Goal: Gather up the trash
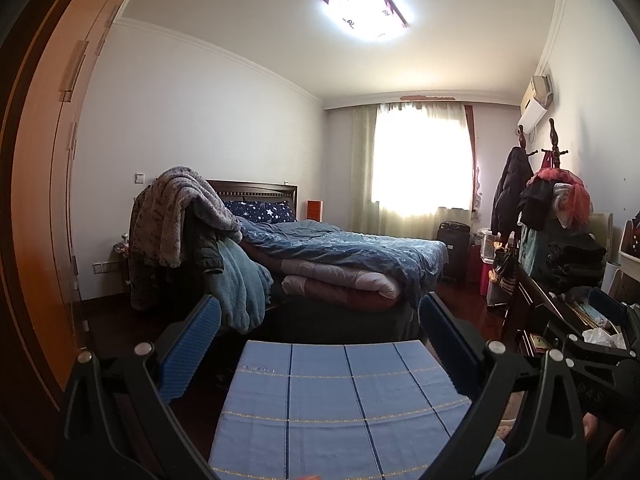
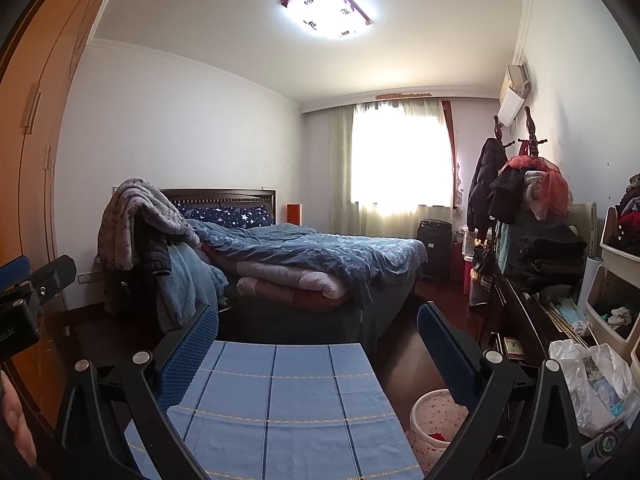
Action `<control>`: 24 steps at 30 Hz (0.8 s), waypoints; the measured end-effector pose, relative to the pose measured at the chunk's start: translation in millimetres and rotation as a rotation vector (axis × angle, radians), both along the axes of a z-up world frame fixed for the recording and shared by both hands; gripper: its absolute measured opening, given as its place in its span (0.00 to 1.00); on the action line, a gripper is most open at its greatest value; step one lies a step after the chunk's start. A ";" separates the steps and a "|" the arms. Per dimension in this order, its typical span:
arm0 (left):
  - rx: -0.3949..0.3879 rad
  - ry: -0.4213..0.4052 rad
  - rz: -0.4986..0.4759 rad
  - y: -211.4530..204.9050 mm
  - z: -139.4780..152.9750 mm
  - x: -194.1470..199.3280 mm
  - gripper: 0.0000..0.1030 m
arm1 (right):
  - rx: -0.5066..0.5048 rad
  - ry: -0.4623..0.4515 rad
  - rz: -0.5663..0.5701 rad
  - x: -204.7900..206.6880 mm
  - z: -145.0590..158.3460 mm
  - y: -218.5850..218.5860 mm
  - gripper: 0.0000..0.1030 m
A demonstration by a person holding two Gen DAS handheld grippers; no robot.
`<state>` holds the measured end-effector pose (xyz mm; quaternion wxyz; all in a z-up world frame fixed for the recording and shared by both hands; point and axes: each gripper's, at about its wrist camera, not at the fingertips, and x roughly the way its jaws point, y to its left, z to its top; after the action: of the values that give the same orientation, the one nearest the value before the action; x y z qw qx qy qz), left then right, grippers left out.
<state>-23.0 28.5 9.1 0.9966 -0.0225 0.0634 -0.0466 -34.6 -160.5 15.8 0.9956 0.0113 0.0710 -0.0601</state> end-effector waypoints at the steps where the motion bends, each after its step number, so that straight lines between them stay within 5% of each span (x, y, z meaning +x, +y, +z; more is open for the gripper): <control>1: 0.000 0.004 0.000 0.0 -0.6 1.2 0.97 | -0.001 0.003 -0.001 1.3 -0.4 -0.3 0.97; 24: 0.013 -0.013 -0.029 -5.9 -3.7 7.8 0.97 | -0.003 0.045 -0.020 16.9 -13.3 -8.3 0.97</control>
<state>-15.2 22.7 5.4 0.9964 -0.0146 0.0576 -0.0610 -17.7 -168.8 2.5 0.9931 0.0091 0.0930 -0.0706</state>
